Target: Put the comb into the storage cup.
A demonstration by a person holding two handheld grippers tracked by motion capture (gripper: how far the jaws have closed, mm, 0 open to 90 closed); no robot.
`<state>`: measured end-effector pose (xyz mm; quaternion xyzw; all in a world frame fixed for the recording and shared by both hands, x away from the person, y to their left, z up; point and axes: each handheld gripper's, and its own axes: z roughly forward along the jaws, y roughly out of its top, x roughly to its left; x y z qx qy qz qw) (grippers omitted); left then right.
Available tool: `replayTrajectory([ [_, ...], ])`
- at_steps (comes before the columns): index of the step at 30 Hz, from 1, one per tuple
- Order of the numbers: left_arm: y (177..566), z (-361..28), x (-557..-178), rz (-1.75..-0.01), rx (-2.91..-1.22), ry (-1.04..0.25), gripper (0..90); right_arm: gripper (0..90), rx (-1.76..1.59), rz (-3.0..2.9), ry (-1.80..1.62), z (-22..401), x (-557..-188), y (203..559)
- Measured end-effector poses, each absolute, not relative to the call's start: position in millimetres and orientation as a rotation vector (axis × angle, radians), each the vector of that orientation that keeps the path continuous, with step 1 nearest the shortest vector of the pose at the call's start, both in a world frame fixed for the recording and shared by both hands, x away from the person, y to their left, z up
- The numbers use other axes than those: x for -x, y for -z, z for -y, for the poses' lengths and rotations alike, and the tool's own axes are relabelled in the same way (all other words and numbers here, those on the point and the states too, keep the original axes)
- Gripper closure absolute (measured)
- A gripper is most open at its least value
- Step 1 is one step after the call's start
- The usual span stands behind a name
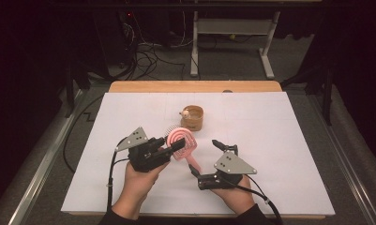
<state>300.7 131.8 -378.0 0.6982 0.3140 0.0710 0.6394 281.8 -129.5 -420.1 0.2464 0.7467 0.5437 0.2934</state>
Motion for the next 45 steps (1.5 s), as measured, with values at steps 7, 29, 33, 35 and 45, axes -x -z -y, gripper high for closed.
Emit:
replayTrajectory([
  [7,376.9,-135.4,-299.5,-0.716,-1.601,-0.203,63.0,0.1,-0.680,-1.982,-1.451,140.6,-282.8,421.4],
  [29,377.3,-160.0,-300.5,-0.760,-1.588,-0.310,63.0,0.1,-0.829,-1.958,-1.384,201.6,-284.7,439.2],
  [33,376.6,-165.5,-300.6,-0.771,-1.586,-0.331,63.0,0.1,-0.858,-1.932,-1.382,214.1,-284.9,441.5],
  [35,375.3,-168.2,-300.6,-0.774,-1.578,-0.336,63.0,0.1,-0.882,-1.927,-1.381,218.9,-285.6,443.3],
  [45,370.8,-176.8,-297.7,-0.778,-1.573,-0.380,63.0,0.1,-0.976,-1.903,-1.362,245.7,-284.8,452.4],
])
